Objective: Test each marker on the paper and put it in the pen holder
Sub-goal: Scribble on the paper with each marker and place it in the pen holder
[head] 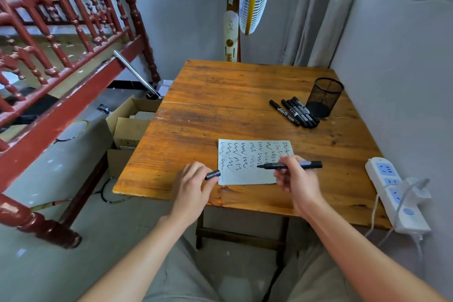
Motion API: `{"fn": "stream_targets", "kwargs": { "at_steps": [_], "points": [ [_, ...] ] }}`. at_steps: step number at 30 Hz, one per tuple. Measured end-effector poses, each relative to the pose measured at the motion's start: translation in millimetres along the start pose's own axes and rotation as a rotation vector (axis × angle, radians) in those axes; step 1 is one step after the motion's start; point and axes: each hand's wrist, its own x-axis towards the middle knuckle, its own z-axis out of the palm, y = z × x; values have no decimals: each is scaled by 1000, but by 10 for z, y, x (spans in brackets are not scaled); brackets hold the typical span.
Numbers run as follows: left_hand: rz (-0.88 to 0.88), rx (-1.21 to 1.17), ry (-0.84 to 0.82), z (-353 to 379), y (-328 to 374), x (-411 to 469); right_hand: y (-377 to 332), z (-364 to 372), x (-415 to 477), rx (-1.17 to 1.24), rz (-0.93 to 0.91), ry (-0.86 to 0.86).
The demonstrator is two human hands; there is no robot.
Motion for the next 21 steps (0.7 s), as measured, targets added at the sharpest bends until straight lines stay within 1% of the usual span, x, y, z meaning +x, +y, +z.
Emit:
{"fn": "stream_targets", "kwargs": {
  "at_steps": [4, 7, 11, 16, 21],
  "points": [
    [-84, 32, 38, 107, -139, 194, 141, 373, 1, -96, -138, -29],
    [-76, 54, 16, 139, -159, 379, 278, 597, 69, -187, -196, -33],
    [-42, 174, -48, 192, -185, 457, 406, 718, 137, -272, -219, -21],
    [-75, 160, -40, 184, -206, 472, 501, 733, 142, -306, -258, 5],
    [-105, 136, -43, 179, -204, 479, 511, 728, 163, -344, -253, 11]
  ]
}}
